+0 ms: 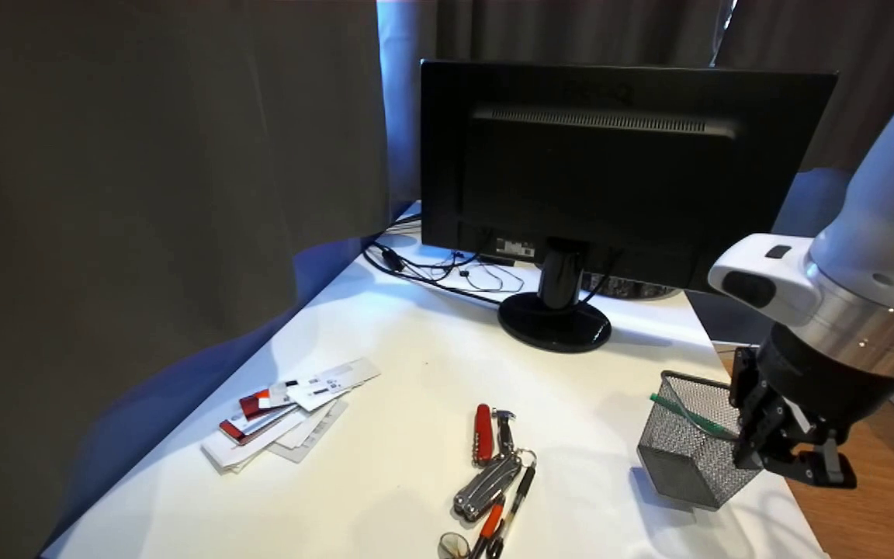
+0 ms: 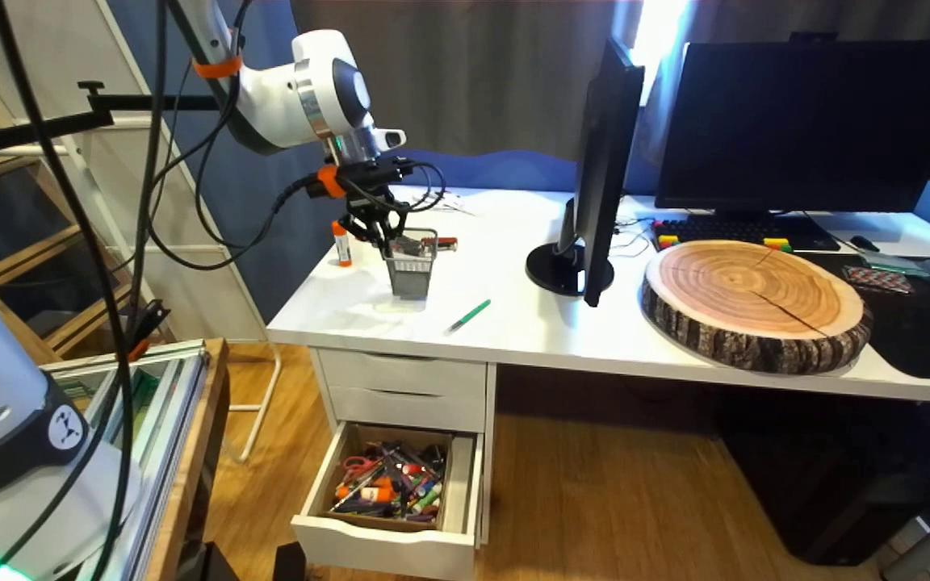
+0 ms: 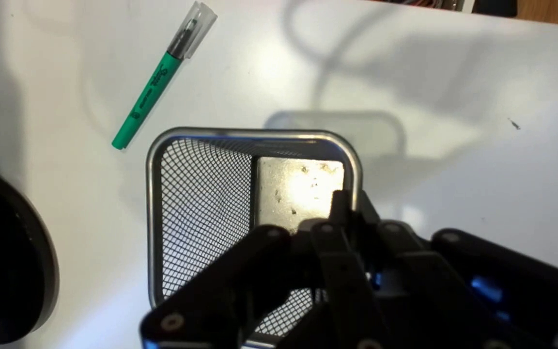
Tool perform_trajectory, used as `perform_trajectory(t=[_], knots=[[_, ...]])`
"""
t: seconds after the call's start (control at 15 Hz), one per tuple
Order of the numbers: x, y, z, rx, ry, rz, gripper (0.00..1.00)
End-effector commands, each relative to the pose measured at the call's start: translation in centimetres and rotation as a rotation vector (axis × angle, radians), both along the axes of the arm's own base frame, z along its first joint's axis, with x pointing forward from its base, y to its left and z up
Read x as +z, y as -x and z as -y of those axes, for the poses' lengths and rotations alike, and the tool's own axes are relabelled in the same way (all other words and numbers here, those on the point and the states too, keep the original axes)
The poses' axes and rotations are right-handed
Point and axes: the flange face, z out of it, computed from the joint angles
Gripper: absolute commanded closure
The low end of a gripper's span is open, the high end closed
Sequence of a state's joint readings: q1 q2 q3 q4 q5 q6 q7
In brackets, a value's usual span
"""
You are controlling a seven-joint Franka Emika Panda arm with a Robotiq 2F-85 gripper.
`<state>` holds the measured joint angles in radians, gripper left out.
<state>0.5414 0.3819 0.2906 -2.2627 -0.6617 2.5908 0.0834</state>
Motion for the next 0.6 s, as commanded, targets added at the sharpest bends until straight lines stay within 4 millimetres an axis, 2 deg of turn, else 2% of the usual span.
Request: perform_trajectory(t=[0.0, 0.27, 0.53], knots=[[-1.4, -1.2, -1.2, -0.002, 0.042, 0.009, 0.67], [-0.4, -1.4, -1.2, -0.021, 0.041, 0.041, 0.42], [1.9, -0.9, -0.2, -0.090, 0.025, 0.104, 0.13]])
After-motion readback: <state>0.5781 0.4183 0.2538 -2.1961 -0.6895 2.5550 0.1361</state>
